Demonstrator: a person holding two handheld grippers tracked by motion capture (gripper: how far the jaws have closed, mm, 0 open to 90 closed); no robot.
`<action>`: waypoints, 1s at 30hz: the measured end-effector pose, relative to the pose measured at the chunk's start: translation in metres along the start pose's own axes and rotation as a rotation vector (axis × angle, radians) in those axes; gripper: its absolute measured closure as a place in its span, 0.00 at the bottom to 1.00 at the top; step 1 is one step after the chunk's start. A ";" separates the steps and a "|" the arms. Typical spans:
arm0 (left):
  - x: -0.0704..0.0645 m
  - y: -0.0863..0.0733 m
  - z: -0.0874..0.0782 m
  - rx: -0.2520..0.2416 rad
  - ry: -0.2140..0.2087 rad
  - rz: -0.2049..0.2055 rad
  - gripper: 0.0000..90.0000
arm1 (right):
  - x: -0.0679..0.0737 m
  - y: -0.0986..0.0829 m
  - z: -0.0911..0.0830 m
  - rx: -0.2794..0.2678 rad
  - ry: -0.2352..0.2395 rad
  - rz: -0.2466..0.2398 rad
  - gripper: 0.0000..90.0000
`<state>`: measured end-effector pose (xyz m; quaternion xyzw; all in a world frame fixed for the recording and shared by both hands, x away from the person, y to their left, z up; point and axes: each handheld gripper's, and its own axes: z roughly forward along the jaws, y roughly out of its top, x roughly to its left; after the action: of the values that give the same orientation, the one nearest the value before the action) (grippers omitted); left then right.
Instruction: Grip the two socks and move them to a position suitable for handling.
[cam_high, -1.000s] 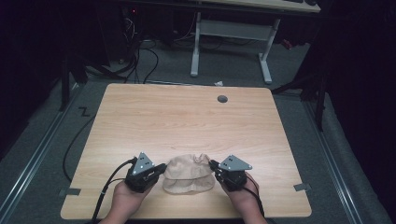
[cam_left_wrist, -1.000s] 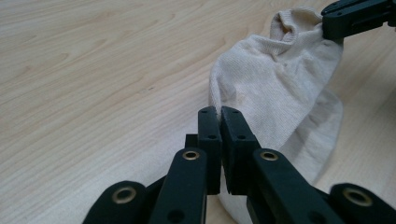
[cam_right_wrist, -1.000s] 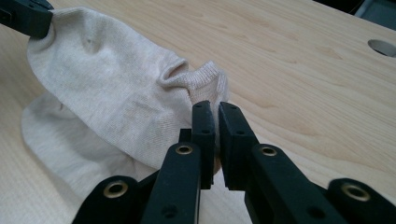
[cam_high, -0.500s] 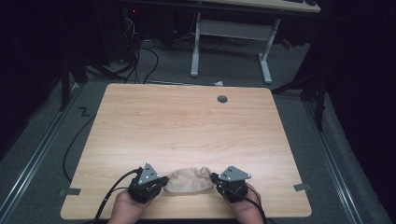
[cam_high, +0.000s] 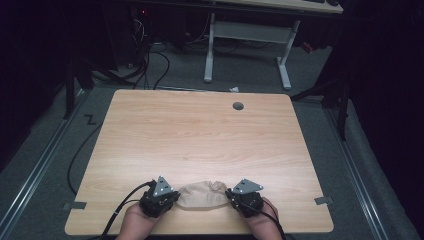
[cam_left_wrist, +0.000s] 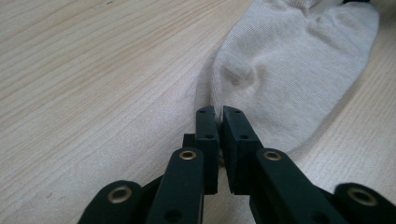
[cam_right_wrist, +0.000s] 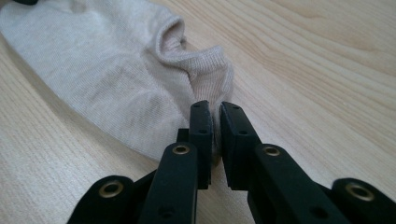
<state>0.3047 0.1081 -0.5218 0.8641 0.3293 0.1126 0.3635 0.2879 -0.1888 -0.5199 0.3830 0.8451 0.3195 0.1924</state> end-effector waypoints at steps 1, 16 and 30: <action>0.000 0.000 0.000 0.000 0.000 0.000 0.94 | 0.000 0.000 0.000 0.000 0.000 0.000 0.92; 0.005 0.005 -0.010 -0.071 0.015 -0.023 0.64 | -0.013 0.004 -0.011 -0.111 -0.019 0.062 0.75; 0.054 0.004 -0.015 -0.093 0.185 -0.028 0.55 | -0.048 -0.004 -0.006 -0.151 -0.103 0.130 0.59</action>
<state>0.3407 0.1497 -0.5109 0.8277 0.3678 0.2020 0.3726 0.3125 -0.2297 -0.5144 0.4371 0.7811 0.3741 0.2427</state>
